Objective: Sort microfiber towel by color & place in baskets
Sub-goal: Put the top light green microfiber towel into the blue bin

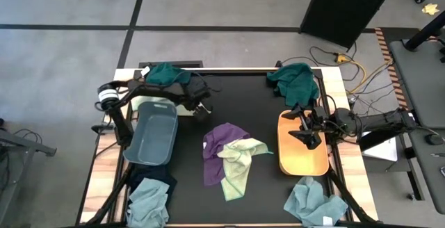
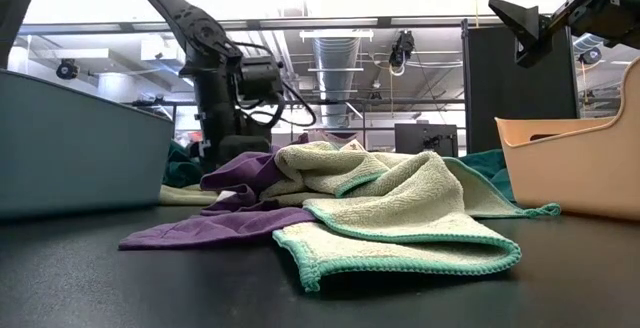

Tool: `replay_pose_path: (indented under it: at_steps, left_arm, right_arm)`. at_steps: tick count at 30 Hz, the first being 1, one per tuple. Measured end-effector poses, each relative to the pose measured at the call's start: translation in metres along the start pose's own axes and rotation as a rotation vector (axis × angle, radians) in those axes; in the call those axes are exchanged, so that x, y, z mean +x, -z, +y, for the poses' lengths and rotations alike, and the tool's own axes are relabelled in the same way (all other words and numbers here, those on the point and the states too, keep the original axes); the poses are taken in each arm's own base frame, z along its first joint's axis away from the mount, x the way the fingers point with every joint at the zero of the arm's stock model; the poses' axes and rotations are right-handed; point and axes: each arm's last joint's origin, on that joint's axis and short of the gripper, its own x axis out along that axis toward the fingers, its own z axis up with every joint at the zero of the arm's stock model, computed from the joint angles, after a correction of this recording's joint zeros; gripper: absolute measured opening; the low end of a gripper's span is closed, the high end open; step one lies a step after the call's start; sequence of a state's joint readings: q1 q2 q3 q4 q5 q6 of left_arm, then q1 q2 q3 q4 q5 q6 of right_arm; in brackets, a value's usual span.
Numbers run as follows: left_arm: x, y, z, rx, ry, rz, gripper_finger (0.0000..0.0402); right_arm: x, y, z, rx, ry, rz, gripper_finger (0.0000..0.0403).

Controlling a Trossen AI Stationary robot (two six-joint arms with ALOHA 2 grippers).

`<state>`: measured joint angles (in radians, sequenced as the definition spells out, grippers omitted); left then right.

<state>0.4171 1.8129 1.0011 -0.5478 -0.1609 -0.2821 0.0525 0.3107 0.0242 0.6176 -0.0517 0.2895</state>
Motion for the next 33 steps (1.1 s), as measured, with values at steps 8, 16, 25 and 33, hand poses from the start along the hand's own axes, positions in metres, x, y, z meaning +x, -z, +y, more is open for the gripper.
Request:
replay_pose_path:
  at_steps: [8,16,25,33]
  left_arm:
    - [0.002,0.001,-0.001,0.031,0.044,0.011,0.0162]
    - [-0.003,-0.007,-0.002,0.059,0.067,-0.029,0.0012]
    - [-0.067,-0.019,-0.008,0.082,0.120,-0.244,0.0004]
    - [-0.146,0.003,0.003,0.101,0.175,-0.466,0.0002]
  right_arm:
    - [0.000,0.000,0.000,-0.002,0.002,-0.001,0.0350]
    - [0.000,0.000,0.000,-0.011,0.002,-0.001,0.0350]
    - [0.000,0.001,-0.001,-0.039,0.012,0.006,0.0350]
    - [0.000,0.000,-0.003,-0.127,0.100,-0.016,0.0350]
